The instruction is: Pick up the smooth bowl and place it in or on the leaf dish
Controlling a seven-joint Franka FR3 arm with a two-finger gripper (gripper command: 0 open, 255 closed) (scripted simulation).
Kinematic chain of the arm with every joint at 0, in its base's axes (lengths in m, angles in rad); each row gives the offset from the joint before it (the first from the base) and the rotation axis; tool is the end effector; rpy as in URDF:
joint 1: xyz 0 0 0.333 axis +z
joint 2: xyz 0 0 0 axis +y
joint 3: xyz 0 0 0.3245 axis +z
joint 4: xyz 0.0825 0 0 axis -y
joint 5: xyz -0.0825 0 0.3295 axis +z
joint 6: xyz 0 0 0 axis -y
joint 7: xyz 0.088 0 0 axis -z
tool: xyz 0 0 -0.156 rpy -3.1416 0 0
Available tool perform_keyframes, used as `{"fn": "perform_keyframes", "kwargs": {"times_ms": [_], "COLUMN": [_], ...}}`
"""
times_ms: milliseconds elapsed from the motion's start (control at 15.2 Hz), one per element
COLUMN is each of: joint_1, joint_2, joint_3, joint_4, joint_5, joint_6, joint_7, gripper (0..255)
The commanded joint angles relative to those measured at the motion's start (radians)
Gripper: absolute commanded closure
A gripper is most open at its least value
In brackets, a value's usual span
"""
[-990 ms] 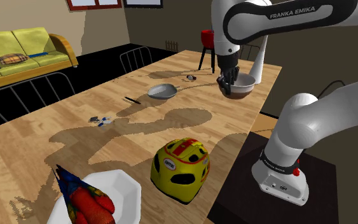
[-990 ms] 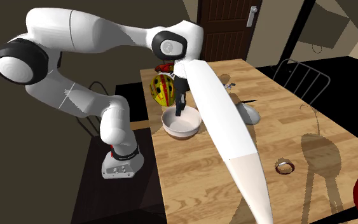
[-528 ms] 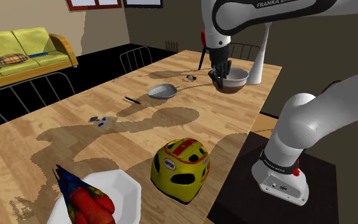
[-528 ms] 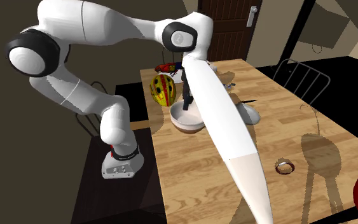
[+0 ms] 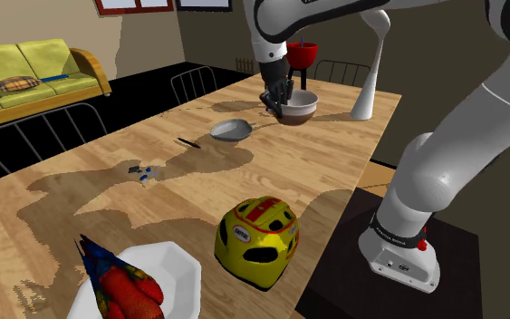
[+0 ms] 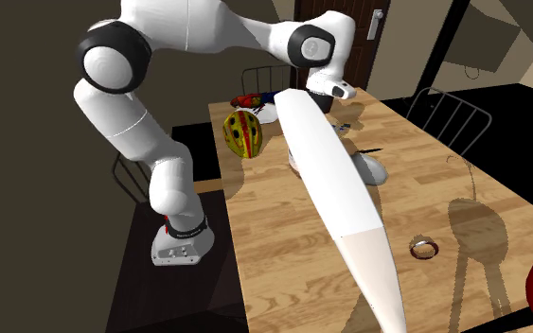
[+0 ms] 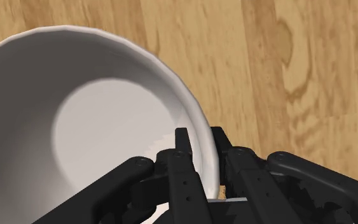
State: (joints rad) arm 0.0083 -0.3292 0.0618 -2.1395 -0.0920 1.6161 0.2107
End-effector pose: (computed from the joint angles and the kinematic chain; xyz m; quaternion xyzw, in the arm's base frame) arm 0.3692 0.0140 0.4993 0.9915 -0.0659 -0.0886 0.0684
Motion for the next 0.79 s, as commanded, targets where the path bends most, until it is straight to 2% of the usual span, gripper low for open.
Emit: {"fn": "perform_keyframes", "kwargs": {"times_ms": [0, 396, 726], "joint_1": [0.003, 0.013, 0.031], "joint_2": [0.079, 0.322, 0.541], "joint_3": [0.009, 0.03, 0.042], "joint_4": [0.079, 0.355, 0.644], "joint_5": [0.0, -0.009, -0.026], "joint_6": [-0.001, -0.039, -0.112], "joint_7": [0.013, 0.046, 0.069], "gripper": [255, 255, 255]}}
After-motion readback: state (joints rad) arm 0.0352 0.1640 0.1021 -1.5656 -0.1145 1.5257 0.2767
